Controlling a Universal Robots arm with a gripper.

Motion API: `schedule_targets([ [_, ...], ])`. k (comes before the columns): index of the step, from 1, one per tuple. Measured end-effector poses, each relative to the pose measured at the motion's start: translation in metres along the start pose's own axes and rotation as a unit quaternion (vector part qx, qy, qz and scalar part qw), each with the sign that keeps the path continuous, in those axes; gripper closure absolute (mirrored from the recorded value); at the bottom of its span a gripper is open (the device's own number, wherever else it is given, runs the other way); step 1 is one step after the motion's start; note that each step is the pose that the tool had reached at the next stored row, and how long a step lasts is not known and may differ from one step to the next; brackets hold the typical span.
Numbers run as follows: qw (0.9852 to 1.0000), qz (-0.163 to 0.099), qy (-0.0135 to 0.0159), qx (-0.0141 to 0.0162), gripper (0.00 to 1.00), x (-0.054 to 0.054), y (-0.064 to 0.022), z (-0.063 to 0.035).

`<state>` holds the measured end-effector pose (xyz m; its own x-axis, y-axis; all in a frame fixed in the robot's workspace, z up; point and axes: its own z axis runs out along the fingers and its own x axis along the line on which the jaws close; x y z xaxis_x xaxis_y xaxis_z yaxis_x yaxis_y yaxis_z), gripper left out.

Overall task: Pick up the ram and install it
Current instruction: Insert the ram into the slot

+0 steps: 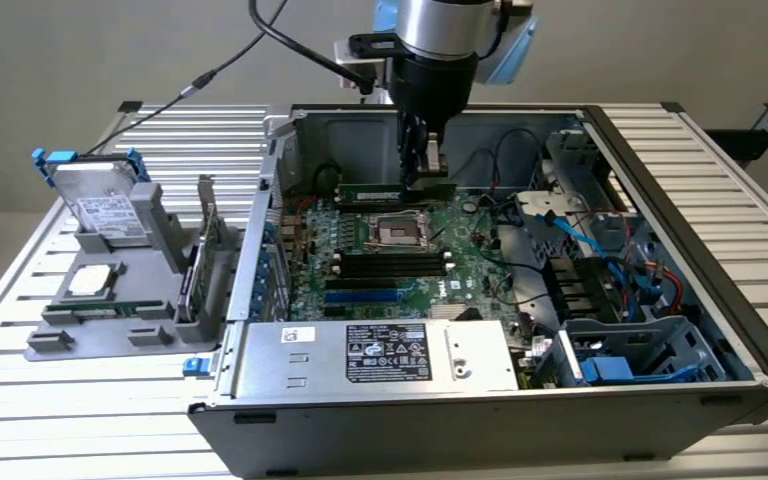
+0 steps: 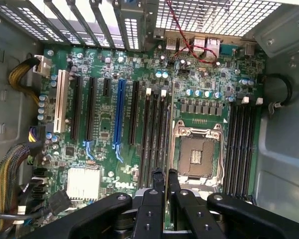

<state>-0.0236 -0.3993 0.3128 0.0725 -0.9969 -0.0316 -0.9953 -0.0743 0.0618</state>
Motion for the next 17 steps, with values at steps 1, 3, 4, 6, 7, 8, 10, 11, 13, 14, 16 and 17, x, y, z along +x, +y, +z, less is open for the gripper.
schedule_targets([
  [1, 1.0, 0.0, 0.0, 0.0, 0.86, 0.0, -0.0002, 0.0018],
  [3, 1.0, 0.0, -0.0001, 0.0, 0.86, -0.001, -0.0004, 0.0054],
  [4, 1.0, 0.0, -0.0001, 0.0, 0.86, -0.001, -0.0006, 0.0072],
  [6, 1.0, 0.0, 0.0, 0.0, 0.86, -0.002, -0.0009, 0.011],
  [7, 1.0, 0.0, 0.0, -0.0001, 0.86, -0.002, -0.001, 0.0128],
  [8, 1.0, 0.001, -0.0001, -0.0001, 0.86, -0.002, -0.0011, 0.0146],
  [10, 1.0, 0.0, 0.0, -0.0001, 0.86, -0.002, -0.0014, 0.0181],
  [11, 1.0, 0.0, 0.0, -0.0001, 0.86, -0.002, -0.0015, 0.02],
  [13, 1.0, 0.001, -0.0001, -0.0003, 0.86, -0.002, -0.0017, 0.0237],
  [14, 1.0, 0.001, -0.0001, -0.0007, 0.86, -0.002, -0.0017, 0.0256],
  [16, 1.0, 0.001, -0.0002, -0.0022, 0.86, -0.002, -0.002, 0.0291],
  [17, 1.0, 0.001, -0.0003, -0.0032, 0.86, -0.002, -0.0021, 0.0308],
])
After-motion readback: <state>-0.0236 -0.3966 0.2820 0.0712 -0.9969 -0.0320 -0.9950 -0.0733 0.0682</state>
